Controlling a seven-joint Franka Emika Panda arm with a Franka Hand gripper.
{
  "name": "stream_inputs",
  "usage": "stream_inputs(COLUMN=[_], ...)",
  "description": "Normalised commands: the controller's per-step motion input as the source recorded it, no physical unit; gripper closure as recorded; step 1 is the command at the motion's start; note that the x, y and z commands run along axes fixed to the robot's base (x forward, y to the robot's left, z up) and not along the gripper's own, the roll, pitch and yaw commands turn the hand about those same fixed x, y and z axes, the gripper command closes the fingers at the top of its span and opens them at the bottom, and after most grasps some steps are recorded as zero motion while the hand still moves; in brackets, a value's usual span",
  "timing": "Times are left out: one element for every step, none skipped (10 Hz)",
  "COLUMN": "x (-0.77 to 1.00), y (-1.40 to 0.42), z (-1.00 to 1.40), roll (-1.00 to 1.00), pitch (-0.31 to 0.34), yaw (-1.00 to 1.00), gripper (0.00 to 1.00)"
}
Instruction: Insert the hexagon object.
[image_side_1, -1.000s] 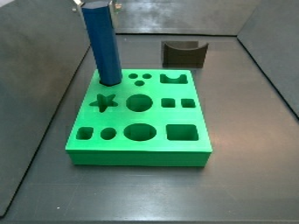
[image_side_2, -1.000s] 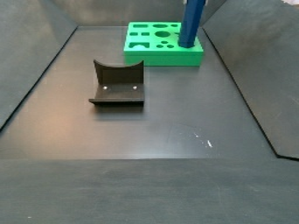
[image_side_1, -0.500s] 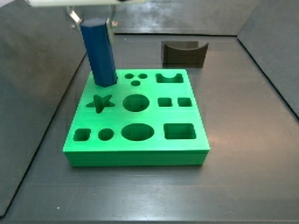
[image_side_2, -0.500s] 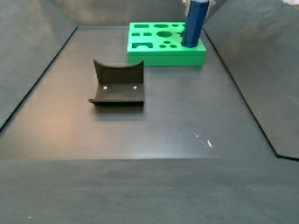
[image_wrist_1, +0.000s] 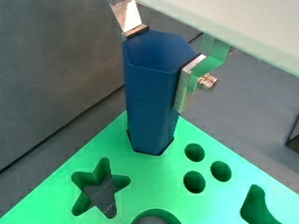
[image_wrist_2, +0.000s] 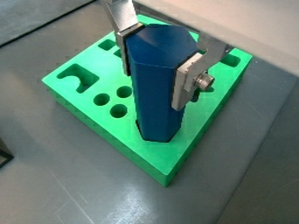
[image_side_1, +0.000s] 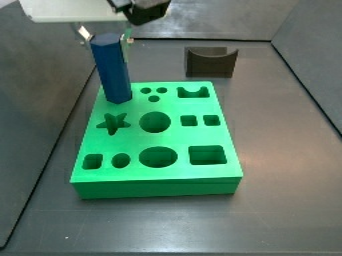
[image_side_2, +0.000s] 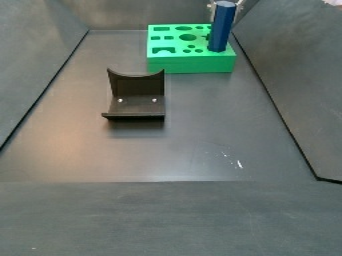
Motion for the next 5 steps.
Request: stream_inputs(x=[0.00,0.17,0.10,0.00,0.00], y=[-0.18,-0.15,-0.09,0.00,0.00], z=[-0.42,-0.40,-0.31,-0.04,0.00], roll=[0.19,0.16,0.12,0.00,0.00], pitch=[-0.004,0.000,0.000,-0.024,0.000], yaw=[0.00,0.00,0.00,0.00,0.00], gripper=[1.00,1.00,1.00,1.00,1.00])
